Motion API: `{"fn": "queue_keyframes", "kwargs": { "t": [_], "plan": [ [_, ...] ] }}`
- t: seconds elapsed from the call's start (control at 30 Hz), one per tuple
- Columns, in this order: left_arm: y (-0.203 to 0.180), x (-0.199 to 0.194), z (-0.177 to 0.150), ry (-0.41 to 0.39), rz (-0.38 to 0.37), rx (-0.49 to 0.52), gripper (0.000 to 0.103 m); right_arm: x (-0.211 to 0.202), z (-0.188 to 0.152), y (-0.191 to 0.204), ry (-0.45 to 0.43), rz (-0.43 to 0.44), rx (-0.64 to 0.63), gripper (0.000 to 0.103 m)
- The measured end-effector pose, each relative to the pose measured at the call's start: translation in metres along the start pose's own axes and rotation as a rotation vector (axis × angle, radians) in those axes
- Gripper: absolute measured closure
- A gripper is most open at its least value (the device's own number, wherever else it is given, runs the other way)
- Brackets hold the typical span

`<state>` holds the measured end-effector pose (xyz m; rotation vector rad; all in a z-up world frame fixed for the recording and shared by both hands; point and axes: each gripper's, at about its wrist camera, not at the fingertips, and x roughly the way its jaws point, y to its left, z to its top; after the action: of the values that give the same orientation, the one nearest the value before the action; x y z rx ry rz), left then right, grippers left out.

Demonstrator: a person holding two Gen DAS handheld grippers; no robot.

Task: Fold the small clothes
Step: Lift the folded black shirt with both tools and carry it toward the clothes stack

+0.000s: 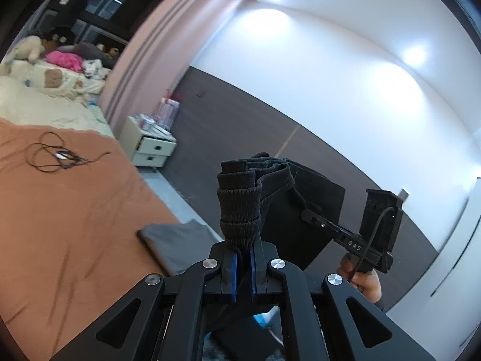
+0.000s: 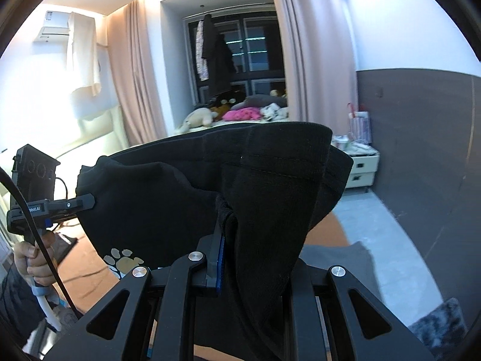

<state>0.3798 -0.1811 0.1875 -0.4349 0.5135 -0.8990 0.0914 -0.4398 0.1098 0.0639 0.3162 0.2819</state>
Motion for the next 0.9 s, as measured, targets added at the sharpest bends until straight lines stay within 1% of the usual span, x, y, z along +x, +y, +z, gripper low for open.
{"fn": "queue_keyframes", "kwargs": {
  "t": [0.13,0.17,0.27,0.47,0.63,0.7,0.77,0.9],
  "plan": [
    [-0.013,0.027,-0.008,0.031,-0.039,-0.001,0.097,-0.005,-0.004,0.007,0.005,-0.040,-0.013,0.091],
    [-0.019,0.032,-0.009,0.039,-0.047,0.000,0.097,-0.004,0.000,0.008,0.007,-0.051,-0.014,0.091],
    [-0.026,0.055,-0.011,0.065,-0.075,0.005,0.097,-0.013,-0.004,0.011,0.011,-0.088,-0.015,0.091],
    [-0.037,0.088,-0.021,0.099,-0.122,-0.009,0.098,-0.031,-0.005,0.013,0.014,-0.159,0.002,0.091],
    [-0.044,0.118,-0.030,0.140,-0.143,-0.011,0.097,-0.040,-0.004,0.015,0.015,-0.205,0.027,0.091],
    [-0.041,0.129,-0.031,0.153,-0.150,-0.029,0.097,-0.040,-0.005,0.018,0.020,-0.224,0.030,0.091],
    [-0.037,0.139,-0.033,0.164,-0.157,-0.046,0.097,-0.030,-0.002,0.024,0.032,-0.240,0.033,0.091],
    [-0.024,0.159,-0.036,0.184,-0.144,-0.058,0.097,-0.011,0.000,0.033,0.052,-0.267,0.047,0.091]
  ]
}}
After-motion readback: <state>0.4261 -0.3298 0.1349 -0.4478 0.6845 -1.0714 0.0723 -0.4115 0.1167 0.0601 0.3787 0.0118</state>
